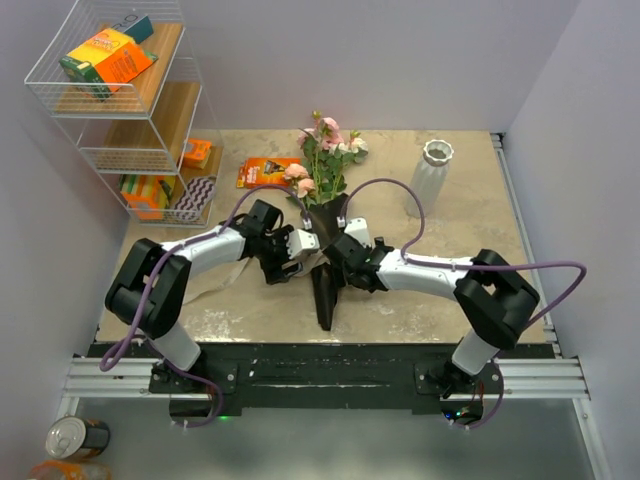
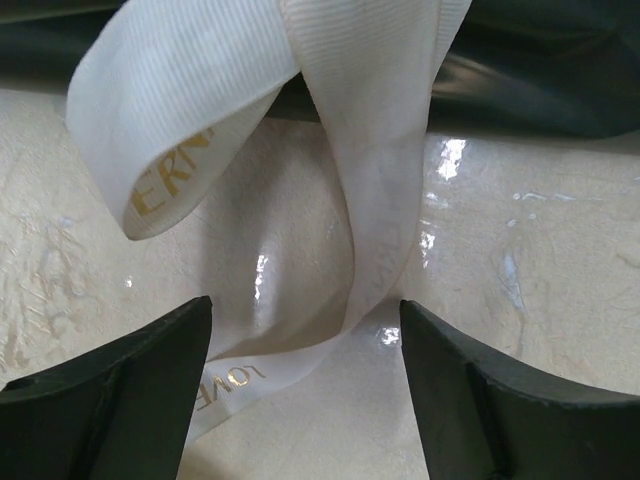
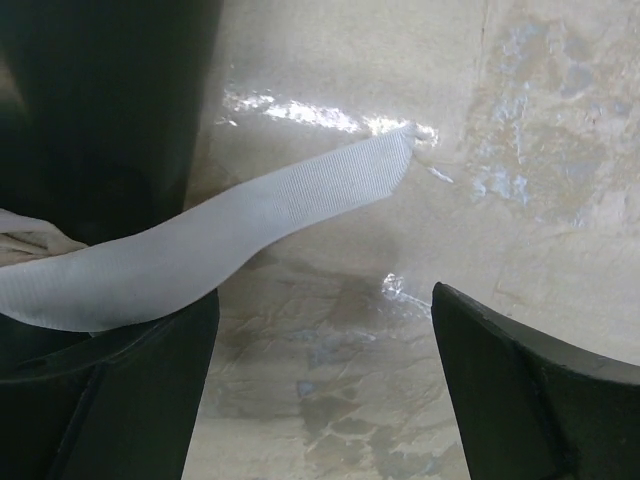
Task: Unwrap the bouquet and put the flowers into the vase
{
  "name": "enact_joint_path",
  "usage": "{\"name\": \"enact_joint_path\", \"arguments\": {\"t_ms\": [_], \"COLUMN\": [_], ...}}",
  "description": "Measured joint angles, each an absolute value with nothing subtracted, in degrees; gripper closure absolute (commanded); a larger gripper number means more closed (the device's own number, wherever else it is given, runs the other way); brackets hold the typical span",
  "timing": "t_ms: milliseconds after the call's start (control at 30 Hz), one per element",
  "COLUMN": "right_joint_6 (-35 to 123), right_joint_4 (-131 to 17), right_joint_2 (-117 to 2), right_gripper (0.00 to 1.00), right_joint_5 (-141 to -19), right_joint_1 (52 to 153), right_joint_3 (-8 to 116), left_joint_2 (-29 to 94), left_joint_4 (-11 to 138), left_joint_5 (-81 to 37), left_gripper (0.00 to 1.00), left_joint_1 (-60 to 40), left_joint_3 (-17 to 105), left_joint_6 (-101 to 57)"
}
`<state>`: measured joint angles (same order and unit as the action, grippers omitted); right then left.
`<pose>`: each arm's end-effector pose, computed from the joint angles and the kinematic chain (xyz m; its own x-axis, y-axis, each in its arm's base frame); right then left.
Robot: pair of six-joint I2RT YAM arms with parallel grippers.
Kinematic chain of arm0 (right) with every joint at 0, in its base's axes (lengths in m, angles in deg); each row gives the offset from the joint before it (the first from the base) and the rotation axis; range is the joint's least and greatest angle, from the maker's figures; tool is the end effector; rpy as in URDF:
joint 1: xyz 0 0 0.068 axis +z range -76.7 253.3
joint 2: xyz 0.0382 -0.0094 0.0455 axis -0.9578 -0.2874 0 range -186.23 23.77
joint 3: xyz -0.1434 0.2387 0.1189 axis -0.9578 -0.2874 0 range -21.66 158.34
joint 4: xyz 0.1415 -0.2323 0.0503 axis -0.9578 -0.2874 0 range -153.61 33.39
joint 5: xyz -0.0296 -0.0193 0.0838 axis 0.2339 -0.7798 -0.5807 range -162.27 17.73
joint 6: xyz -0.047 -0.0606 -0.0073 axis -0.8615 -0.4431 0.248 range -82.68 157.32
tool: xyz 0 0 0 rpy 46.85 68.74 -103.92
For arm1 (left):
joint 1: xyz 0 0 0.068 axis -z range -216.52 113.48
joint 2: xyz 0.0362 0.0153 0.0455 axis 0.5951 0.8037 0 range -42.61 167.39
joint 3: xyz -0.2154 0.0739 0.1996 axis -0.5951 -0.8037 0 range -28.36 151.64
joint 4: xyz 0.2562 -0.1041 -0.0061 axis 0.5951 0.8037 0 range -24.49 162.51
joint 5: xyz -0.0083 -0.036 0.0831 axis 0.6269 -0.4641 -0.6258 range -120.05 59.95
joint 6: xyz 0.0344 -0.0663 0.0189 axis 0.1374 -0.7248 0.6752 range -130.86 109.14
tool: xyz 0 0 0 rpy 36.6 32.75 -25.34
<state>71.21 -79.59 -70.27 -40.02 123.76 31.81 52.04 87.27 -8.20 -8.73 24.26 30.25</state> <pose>0.2408 0.2367 0.1675 -0.7524 -0.1709 -0.6361 -0.0982 0.9841 -0.1482 0.2872 -0.1789 0.1562 -0.2179 0.8046 -0.5523 0.9575 0.2860 0.0388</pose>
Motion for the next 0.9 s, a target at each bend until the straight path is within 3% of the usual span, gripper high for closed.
{"name": "enact_joint_path", "arguments": {"t_ms": [233, 367, 700, 900], "right_joint_6": [65.1, 61.4, 65.5, 68.8], "right_joint_4": [-75.4, -72.1, -72.8, -74.4], "right_joint_2": [-72.5, -72.5, -70.1, -53.5], "right_gripper": [0.12, 0.17, 0.14, 0.13], "right_joint_5": [-37.0, -35.1, -31.7, -31.6], "right_joint_1": [125.0, 125.0, 125.0, 125.0], "right_joint_3": [32.9, 32.9, 29.4, 20.9], "left_joint_2": [52.2, 52.7, 53.4, 53.4], "left_joint_4": [85.9, 85.2, 84.1, 84.2], "left_joint_5": [-11.1, -11.7, -13.1, -13.0], "left_gripper": [0.43, 0.63, 0.64, 0.57], "left_joint_1": [-9.3, -11.5, -13.8, -13.9], "left_joint_3": [24.0, 24.0, 24.6, 24.7], "left_joint_6": [29.7, 28.6, 27.3, 27.2]}}
